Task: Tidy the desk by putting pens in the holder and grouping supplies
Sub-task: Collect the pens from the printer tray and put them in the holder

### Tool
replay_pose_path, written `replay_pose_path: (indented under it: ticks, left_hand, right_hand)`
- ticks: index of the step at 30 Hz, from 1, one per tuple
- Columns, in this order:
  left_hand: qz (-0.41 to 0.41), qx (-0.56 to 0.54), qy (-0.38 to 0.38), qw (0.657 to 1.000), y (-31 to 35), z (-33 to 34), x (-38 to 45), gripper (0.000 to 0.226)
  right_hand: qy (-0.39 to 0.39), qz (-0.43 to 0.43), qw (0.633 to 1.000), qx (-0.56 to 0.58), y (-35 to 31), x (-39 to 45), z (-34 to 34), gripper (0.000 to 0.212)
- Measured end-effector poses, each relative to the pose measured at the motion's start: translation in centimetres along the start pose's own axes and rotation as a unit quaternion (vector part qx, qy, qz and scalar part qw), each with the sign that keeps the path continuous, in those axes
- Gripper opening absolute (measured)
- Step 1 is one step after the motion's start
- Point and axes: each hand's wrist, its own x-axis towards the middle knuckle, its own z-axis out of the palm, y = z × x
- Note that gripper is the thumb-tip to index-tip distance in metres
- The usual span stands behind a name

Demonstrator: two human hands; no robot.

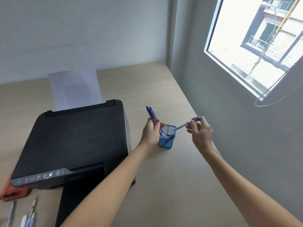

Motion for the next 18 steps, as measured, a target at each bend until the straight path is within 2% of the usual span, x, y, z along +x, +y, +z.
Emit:
replay_pose_path:
  ticks: [3, 5, 11, 15, 18]
  left_hand:
    - [-0.013, 0.029, 0.004, 0.999, -1.6, 1.8, 3.2, 0.008]
    - [-0.041, 0.063, 0.002, 0.997, -2.6, 2.8, 5.2, 0.016]
    - [-0.108, 0.104, -0.014, 0.989, -6.0, 4.4, 6.6, 0.015]
    - [-0.129, 0.086, -0.016, 0.988, -6.8, 4.0, 6.8, 0.024]
    - [-0.118, 0.085, 0.029, 0.989, -5.4, 3.3, 5.6, 0.04]
  right_hand:
    - [-0.055, -0.018, 0.994, -0.091, 1.6, 1.1, 1.5, 0.006]
    - [-0.091, -0.014, 0.988, -0.126, 2.5, 2.4, 2.5, 0.009]
    - [-0.149, 0.031, 0.98, -0.127, 5.0, 4.0, 4.8, 0.011]
    - [-0.19, 0.04, 0.971, -0.138, 4.9, 5.2, 5.3, 0.016]
    - [-0.192, 0.029, 0.97, -0.145, 4.0, 5.6, 5.6, 0.024]
